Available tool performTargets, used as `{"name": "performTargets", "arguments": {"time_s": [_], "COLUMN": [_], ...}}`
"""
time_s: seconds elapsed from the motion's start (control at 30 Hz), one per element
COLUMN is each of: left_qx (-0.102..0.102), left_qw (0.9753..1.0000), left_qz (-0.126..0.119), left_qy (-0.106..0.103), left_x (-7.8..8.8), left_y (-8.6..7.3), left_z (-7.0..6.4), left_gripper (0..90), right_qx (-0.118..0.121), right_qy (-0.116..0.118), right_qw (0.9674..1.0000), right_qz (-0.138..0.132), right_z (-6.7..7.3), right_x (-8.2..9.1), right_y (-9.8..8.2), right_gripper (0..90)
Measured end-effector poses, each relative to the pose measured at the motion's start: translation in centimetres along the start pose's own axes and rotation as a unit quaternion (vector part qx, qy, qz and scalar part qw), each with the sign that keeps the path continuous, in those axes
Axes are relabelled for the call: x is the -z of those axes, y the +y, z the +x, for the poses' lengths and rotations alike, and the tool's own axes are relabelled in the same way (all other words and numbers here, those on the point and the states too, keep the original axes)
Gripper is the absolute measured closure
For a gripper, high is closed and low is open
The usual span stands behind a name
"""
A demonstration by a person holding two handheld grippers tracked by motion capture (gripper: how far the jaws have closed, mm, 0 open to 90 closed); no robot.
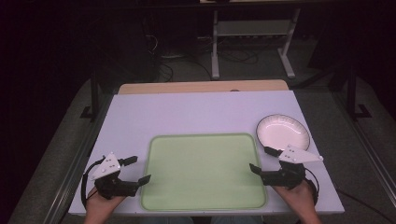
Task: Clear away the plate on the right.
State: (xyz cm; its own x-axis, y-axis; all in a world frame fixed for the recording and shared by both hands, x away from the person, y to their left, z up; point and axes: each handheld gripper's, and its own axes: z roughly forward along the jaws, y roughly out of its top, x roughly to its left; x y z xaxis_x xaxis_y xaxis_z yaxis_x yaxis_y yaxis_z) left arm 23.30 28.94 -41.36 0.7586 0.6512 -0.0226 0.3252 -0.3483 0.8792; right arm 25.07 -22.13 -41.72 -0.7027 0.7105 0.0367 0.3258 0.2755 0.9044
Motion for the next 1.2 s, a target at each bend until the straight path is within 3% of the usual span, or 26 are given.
{"name": "performTargets", "arguments": {"time_s": [1.2], "left_qx": [0.001], "left_qw": [1.0], "left_qz": [0.0], "left_qy": [0.001], "left_x": [0.0], "left_y": [0.0], "left_z": [-0.1], "left_gripper": [15.9], "right_qx": [0.003], "right_qy": [0.009], "right_qw": [0.9998], "right_qz": [-0.016], "right_z": [0.1], "right_x": [1.1], "right_y": [0.1], "right_gripper": [17.9]}}
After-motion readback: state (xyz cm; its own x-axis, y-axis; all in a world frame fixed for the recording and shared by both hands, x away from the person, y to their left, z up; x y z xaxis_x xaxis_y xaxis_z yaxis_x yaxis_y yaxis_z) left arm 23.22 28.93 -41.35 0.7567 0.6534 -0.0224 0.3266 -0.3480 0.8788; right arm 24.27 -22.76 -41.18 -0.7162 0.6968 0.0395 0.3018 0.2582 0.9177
